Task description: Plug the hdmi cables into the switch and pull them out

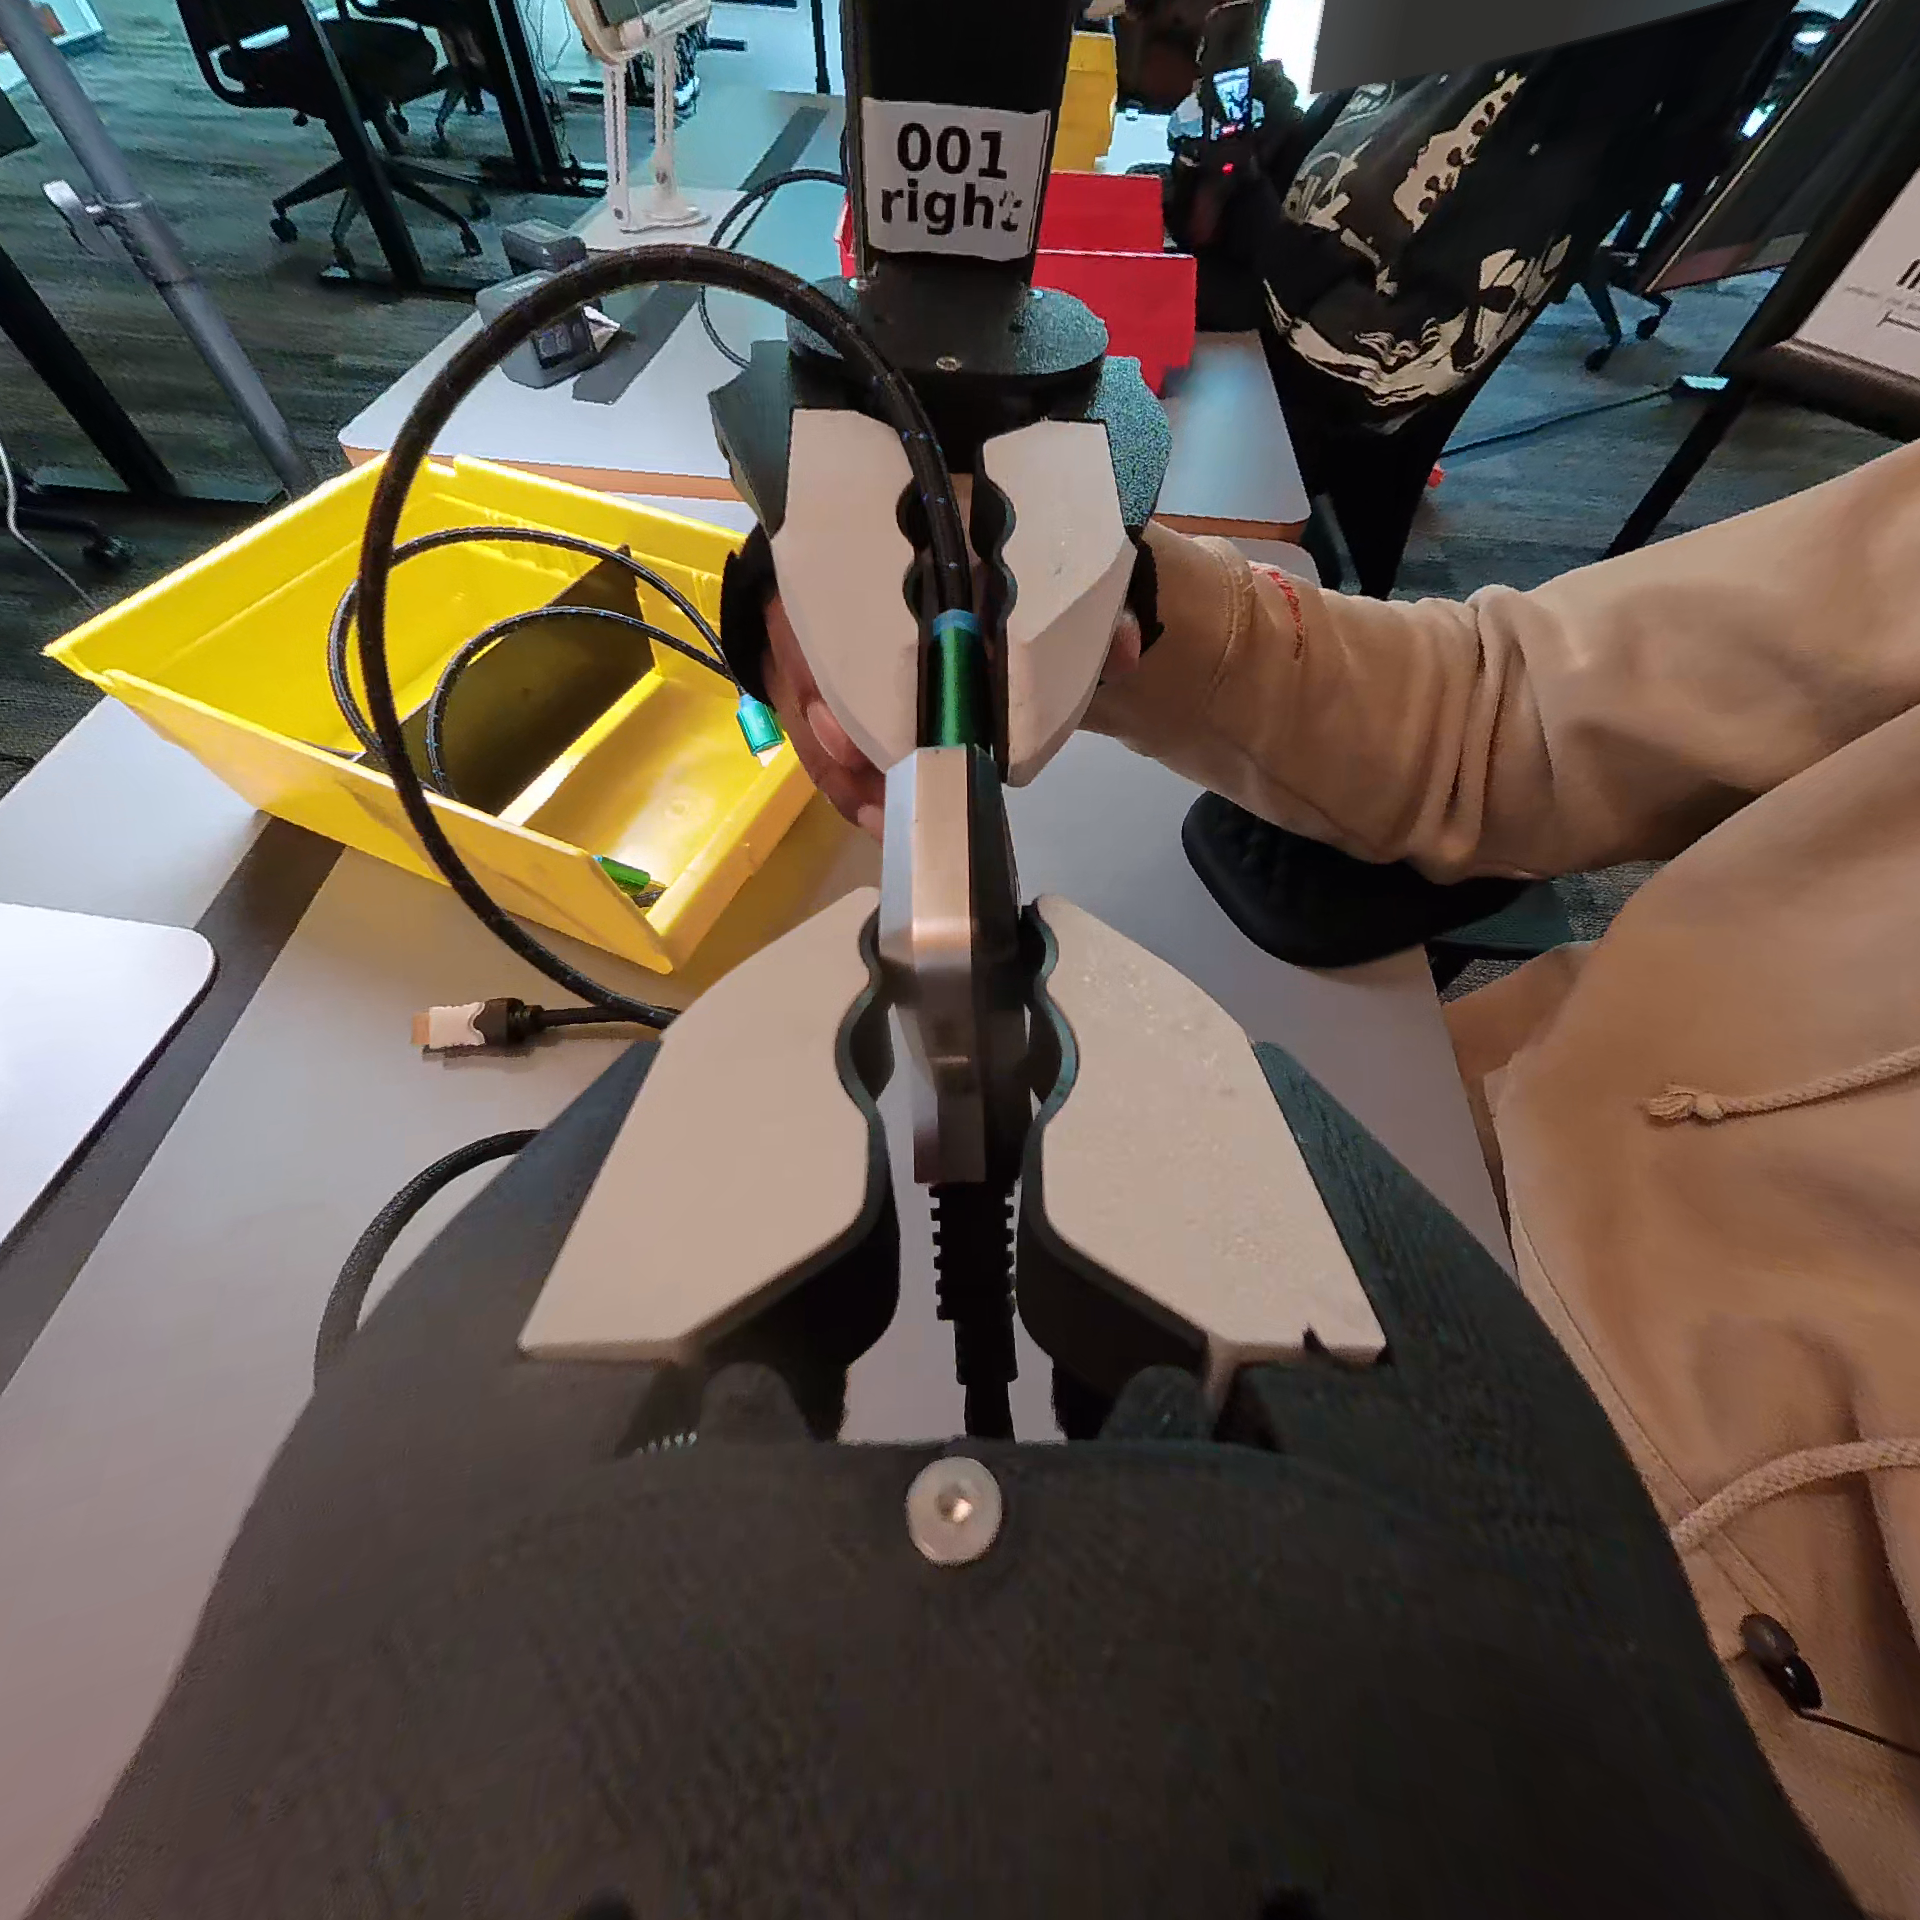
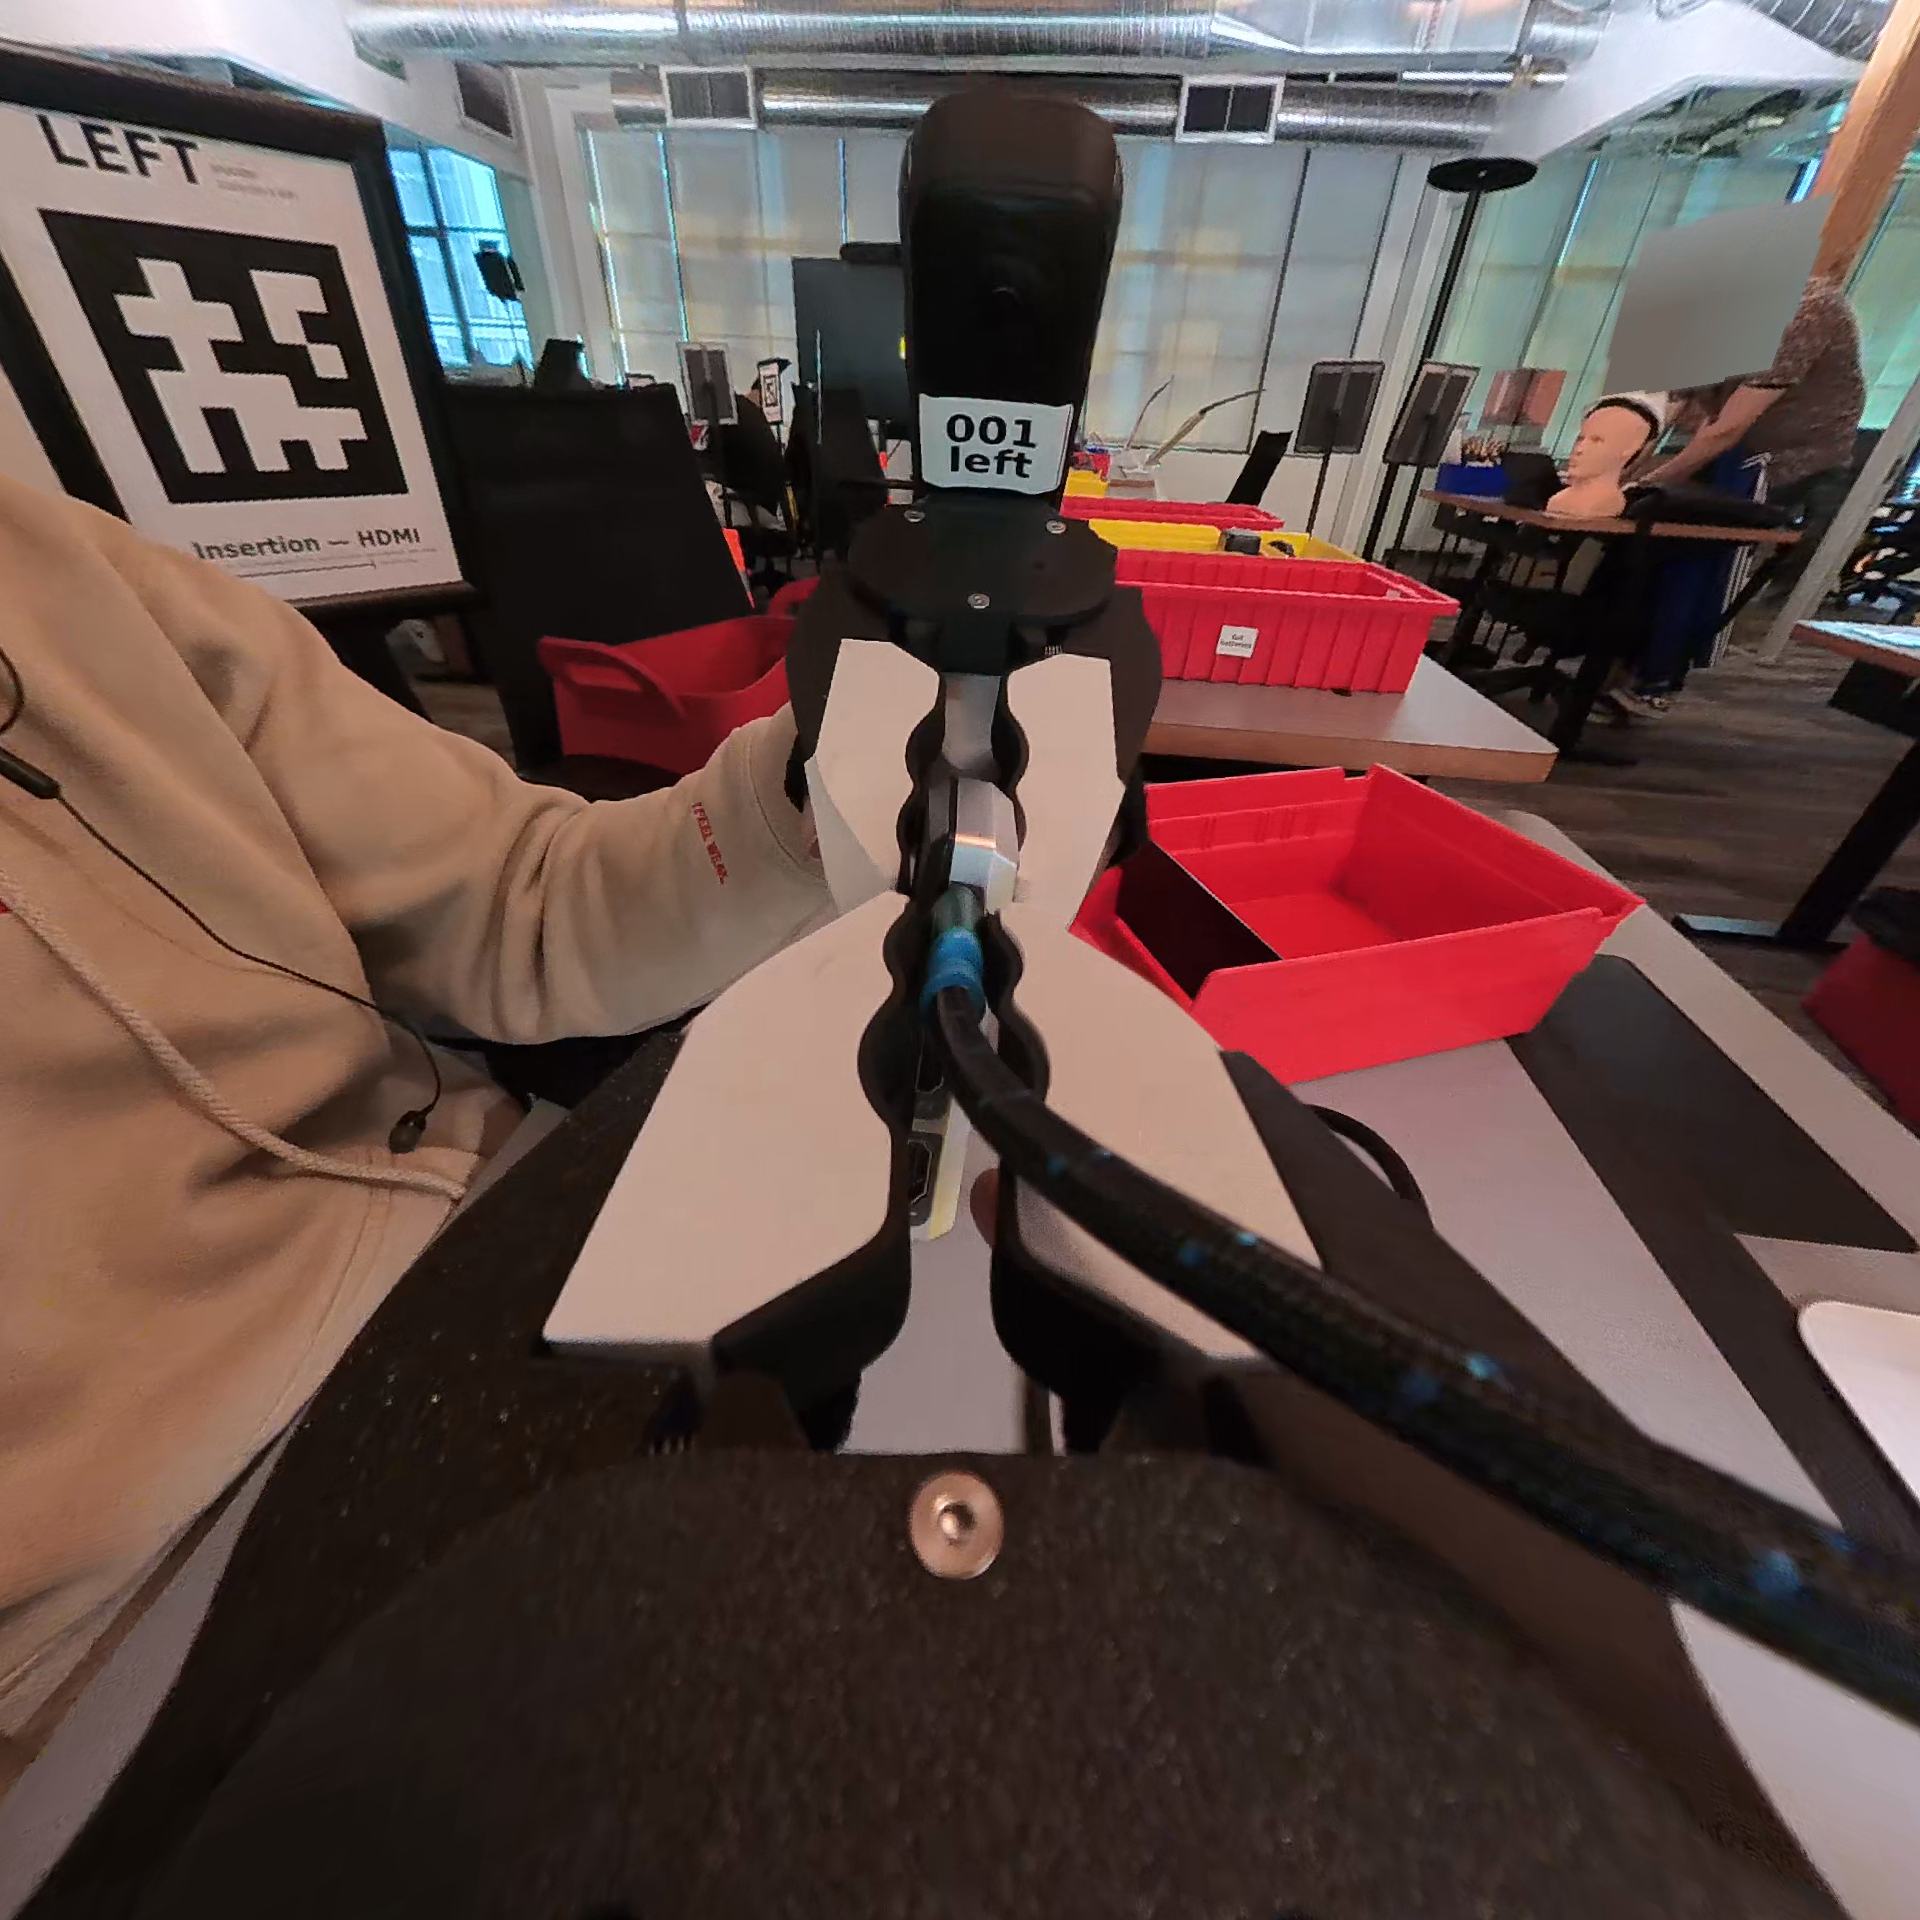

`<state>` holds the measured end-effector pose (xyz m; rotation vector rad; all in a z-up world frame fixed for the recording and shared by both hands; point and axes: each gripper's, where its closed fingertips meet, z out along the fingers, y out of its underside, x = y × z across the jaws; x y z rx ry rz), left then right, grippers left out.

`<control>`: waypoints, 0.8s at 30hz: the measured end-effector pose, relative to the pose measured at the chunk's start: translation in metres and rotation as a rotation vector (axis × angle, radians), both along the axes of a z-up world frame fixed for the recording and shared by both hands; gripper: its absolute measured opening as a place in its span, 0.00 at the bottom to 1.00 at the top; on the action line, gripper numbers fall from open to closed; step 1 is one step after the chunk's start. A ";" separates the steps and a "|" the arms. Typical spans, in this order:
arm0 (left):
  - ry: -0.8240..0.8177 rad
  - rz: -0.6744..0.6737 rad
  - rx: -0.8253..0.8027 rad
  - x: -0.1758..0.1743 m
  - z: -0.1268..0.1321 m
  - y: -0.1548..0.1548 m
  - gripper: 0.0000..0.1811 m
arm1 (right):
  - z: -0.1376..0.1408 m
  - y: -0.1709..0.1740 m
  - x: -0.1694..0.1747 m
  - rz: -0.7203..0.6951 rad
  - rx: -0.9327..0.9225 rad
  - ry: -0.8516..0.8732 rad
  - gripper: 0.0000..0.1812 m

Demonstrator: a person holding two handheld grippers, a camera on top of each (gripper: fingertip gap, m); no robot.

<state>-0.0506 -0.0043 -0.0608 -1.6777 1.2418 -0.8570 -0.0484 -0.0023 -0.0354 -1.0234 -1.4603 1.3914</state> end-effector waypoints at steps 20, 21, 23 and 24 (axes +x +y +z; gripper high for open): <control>-0.191 0.189 0.145 -0.074 0.057 0.009 0.12 | 0.030 0.073 0.111 -0.270 0.011 0.152 0.06; -0.195 0.179 0.135 -0.069 0.056 0.010 0.12 | 0.020 0.080 0.107 -0.316 0.017 0.081 0.06; -0.181 0.175 0.127 -0.061 0.050 0.013 0.12 | 0.001 0.094 0.102 -0.407 0.038 -0.057 0.06; -0.181 0.183 0.124 -0.060 0.049 0.015 0.12 | -0.008 0.102 0.102 -0.462 0.043 -0.127 0.06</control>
